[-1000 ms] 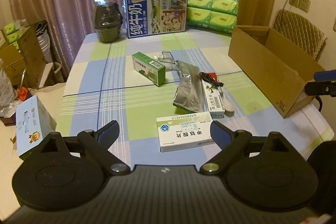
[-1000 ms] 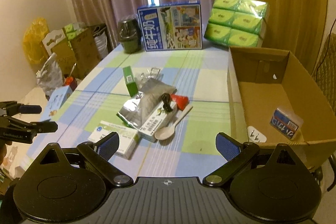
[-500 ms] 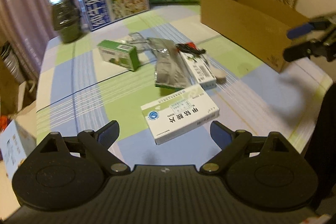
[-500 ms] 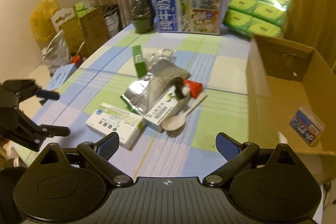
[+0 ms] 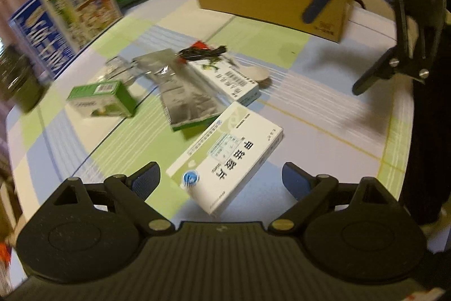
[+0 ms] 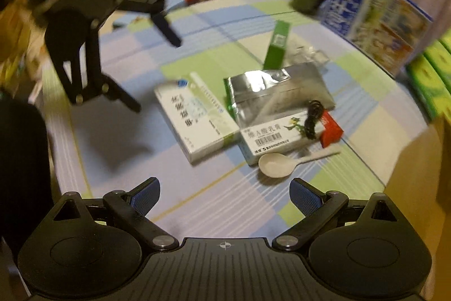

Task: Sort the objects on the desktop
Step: 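Grasp the white medicine box with the left tool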

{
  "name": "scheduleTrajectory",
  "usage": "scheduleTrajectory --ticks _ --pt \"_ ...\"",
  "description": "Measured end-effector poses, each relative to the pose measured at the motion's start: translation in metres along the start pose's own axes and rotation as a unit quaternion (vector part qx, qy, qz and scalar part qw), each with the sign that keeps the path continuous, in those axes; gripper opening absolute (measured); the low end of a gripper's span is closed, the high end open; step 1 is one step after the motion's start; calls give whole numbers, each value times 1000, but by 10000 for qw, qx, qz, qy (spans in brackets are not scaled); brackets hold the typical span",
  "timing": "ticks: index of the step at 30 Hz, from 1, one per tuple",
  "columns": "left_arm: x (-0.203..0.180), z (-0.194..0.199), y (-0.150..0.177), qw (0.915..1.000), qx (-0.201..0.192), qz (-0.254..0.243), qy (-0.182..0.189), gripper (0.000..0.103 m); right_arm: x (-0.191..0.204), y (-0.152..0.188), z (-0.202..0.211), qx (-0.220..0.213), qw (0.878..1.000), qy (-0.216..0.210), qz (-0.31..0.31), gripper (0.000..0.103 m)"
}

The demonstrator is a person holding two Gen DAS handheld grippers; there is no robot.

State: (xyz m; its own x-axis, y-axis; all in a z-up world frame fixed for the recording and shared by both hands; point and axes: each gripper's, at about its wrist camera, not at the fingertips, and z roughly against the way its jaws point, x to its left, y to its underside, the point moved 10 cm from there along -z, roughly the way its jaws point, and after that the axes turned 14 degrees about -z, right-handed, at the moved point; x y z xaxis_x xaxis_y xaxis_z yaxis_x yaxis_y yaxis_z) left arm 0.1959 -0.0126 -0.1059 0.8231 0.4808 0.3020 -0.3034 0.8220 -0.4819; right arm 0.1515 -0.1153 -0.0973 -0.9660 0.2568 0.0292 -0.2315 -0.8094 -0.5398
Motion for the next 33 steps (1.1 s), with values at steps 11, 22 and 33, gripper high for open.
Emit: scheduleTrajectory --ticks 11,22,33 --pt "-2 -48 -5 9906 300 -1085 781 91 -22 3 -33 495 9939 -6 981 95" --pt "5 -76 -6 9828 462 -1325 1199 85 -27 11 -50 760 9877 -19 1369 95" --pt "0 -84 -2 9807 524 -1286 1377 76 -31 5 -59 784 9883 19 1305 94"
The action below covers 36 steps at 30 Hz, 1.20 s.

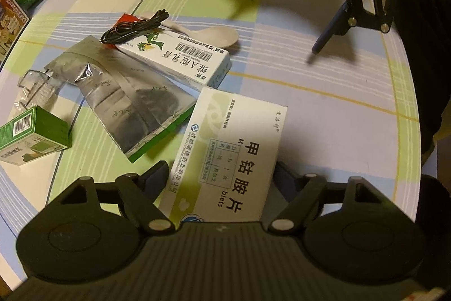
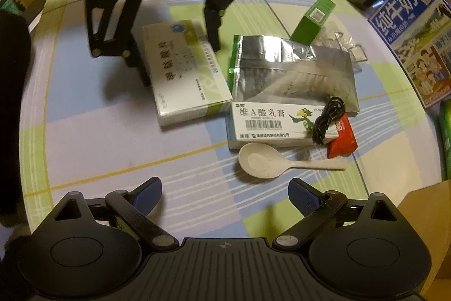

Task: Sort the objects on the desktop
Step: 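Grasp the white medicine box with the left tool, then grasp the black cable with the right tool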

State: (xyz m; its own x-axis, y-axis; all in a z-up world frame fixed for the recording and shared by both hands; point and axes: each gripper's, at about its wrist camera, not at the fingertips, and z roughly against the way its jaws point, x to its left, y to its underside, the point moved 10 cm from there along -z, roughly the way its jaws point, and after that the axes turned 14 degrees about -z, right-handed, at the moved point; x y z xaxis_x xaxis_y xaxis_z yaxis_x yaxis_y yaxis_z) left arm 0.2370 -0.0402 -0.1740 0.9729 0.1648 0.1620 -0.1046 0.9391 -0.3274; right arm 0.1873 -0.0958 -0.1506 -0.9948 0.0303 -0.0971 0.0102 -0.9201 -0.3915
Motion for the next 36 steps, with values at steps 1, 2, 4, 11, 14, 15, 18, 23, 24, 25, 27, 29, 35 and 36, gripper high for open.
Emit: scheduleTrajectory --ticks 1,2,4,11,14,15,18,23,24,25,27,29,35,36 --pt "-1 1 0 10000 -31 44 4 75 -1 -1 0 -11 10000 7 -81 94" --pt "-1 2 0 9999 -63 93 10 74 -3 -2 0 -22 9998 15 -186 94" --pt "-4 4 1 9998 -82 207 -6 72 -6 -5 -1 -29 9990 58 -436 94" --pt "-16 14 8 9960 -128 806 -376 69 -6 -8 -1 9 9973 194 -703 94" --pt "-19 19 13 9931 -154 1040 -512 69 -6 -12 3 -53 9967 222 -783 94" --pt "-21 23 15 9920 -196 1120 -540 69 -7 -13 4 -67 9964 226 -818 94" --pt "-19 35 21 9876 -333 1395 -632 69 -10 -18 7 -96 9960 287 -839 93" --pt "-9 53 26 9825 -406 1586 -893 68 -15 -27 11 -161 9956 362 -855 93" --pt "-6 57 25 9815 -441 1610 -936 68 -15 -29 12 -181 9954 369 -871 93" --pt "-4 61 25 9804 -464 1636 -996 68 -17 -30 13 -205 9949 385 -909 93" --pt "3 69 24 9776 -496 1722 -1106 68 -23 -34 16 -257 9933 435 -1039 91" --pt "10 74 23 9732 -529 1874 -1224 68 -32 -39 17 -321 9897 503 -1300 87" --pt "46 82 17 9512 -536 2513 -1709 68 -71 -55 19 -488 9715 626 -2234 73" --pt "53 82 15 9468 -539 2634 -1768 68 -77 -57 19 -513 9682 642 -2362 71"
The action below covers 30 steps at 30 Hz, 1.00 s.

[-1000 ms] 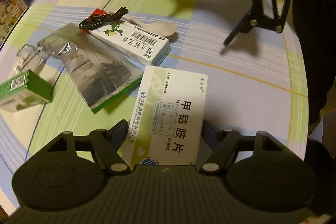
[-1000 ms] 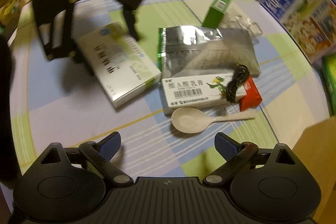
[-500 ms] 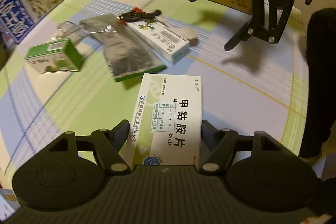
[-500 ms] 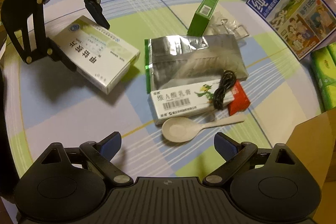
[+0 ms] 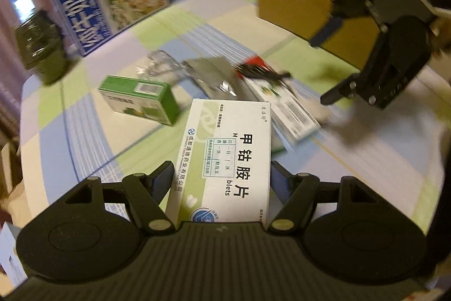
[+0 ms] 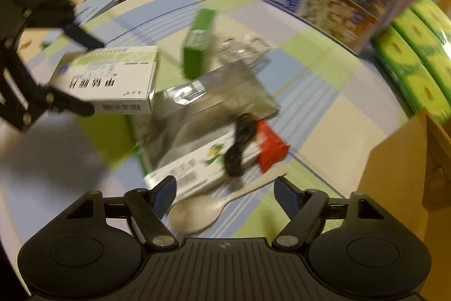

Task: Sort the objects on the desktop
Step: 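Grasp the black cable with the right tool, then carry the medicine box and cable into the cardboard box and open both tools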

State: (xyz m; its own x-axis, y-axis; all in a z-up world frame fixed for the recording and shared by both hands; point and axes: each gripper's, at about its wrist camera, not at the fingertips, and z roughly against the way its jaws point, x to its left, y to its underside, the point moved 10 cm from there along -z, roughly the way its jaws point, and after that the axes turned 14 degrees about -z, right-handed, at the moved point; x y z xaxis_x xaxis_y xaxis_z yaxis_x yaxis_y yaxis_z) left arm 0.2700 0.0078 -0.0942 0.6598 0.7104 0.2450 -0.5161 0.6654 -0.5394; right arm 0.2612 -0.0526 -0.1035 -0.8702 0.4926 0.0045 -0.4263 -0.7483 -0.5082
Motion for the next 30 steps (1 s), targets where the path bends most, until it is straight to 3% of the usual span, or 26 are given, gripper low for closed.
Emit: scheduleTrajectory --ticks 7,12,19,20,21,30 --pt "28 -18 -26 9953 -175 878 -371 68 -16 -25 -22 21 9972 -23 -748 56" --pt "41 -28 -40 9903 -330 1232 -556 68 -21 -33 -43 44 9934 -14 -1143 42" --pt "41 -37 -45 9898 -336 1233 -633 68 -23 -36 -56 24 9896 2 -1435 35" --pt "41 -38 -45 9897 -337 1243 -628 68 -22 -36 -55 16 9897 8 -1431 30" --pt "40 -39 -44 9897 -301 1269 -590 68 -22 -37 -55 9 9895 19 -1447 17" --pt "33 -36 -45 9889 -285 1343 -569 68 -20 -30 -42 -122 9858 10 -1674 13"
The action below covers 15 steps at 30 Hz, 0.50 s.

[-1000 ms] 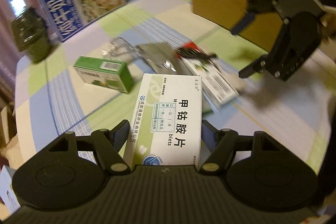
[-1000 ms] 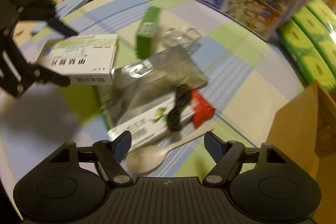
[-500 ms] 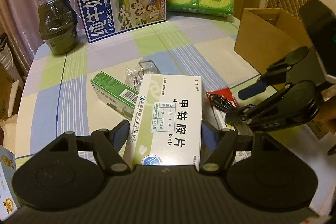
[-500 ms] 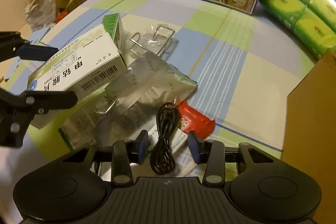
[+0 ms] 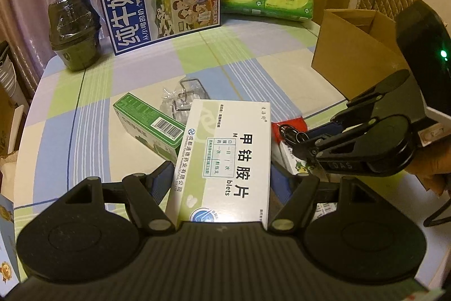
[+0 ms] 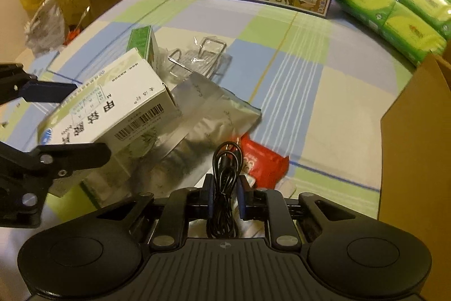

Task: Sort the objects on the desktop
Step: 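Carry the medicine box and cable into the cardboard box and open both tools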

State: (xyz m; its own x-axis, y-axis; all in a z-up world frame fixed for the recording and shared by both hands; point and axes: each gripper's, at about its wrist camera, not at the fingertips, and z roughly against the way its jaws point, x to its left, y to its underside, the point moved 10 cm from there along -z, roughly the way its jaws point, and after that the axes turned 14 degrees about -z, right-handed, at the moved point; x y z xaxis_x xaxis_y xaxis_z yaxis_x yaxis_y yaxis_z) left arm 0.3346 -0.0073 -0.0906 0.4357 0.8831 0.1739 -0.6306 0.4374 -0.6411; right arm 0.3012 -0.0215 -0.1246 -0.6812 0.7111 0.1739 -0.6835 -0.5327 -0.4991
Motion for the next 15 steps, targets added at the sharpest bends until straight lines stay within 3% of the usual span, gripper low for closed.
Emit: scheduleTrajectory --ticks 15 --pt "-43 47 -14 9998 -194 17 -49 68 -4 21 100 -502 9961 -306 -659 13"
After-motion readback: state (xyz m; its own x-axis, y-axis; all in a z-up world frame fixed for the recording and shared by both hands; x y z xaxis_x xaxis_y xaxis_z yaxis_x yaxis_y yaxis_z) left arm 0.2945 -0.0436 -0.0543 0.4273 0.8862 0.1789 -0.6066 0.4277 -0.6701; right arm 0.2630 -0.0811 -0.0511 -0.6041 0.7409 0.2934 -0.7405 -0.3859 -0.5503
